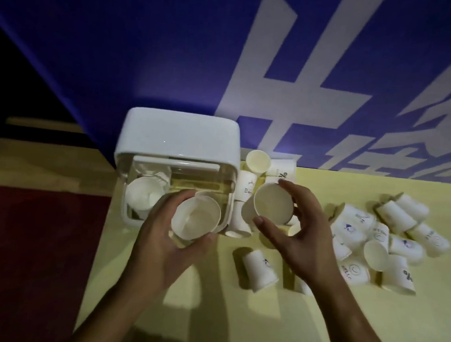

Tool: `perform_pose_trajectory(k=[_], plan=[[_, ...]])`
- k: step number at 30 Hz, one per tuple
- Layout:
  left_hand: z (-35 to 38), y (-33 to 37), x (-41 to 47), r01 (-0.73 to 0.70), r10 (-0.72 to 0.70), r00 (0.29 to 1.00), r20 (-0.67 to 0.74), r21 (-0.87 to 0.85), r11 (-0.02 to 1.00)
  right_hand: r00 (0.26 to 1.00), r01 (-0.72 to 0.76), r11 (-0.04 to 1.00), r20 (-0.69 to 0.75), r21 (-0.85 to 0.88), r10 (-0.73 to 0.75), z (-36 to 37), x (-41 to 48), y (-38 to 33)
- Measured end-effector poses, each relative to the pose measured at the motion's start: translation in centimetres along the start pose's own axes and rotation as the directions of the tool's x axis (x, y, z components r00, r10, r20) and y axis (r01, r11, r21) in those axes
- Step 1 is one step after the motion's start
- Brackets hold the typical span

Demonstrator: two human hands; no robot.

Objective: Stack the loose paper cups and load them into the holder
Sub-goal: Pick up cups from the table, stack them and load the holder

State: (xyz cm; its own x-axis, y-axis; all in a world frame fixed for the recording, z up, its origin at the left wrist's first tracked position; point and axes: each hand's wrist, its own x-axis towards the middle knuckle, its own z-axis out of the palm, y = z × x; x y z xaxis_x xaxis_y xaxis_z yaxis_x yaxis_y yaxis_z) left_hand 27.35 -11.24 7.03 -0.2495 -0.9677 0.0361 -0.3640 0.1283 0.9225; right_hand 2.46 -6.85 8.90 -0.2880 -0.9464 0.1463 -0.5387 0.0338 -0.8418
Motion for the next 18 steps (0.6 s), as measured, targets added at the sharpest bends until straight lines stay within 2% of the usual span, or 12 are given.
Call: perform_pose_trajectory(k=[5, 13, 18], plan=[[-2.2, -2.2, -1.3, 0.027, -0.028, 0.999, 0.016, 0.049, 0.998, 1.0, 0.016, 1.0, 0.008, -0.002, -0.016, 4.4, -0.5, -1.3], [-3.2, -3.9, -1.8, 0.063, -0.06, 0.997, -0.038, 0.064, 0.996, 0.991, 0.105, 0.994, 0.086, -0.03, -0.102, 8.8, 0.7, -0.7], [-3.5, -4.1, -1.7, 0.059, -0.055, 0.996, -0.07, 0.057, 0.997, 0.986, 0.084, 0.993, 0.151, -0.083, -0.071, 10.9, 1.0, 0.7]])
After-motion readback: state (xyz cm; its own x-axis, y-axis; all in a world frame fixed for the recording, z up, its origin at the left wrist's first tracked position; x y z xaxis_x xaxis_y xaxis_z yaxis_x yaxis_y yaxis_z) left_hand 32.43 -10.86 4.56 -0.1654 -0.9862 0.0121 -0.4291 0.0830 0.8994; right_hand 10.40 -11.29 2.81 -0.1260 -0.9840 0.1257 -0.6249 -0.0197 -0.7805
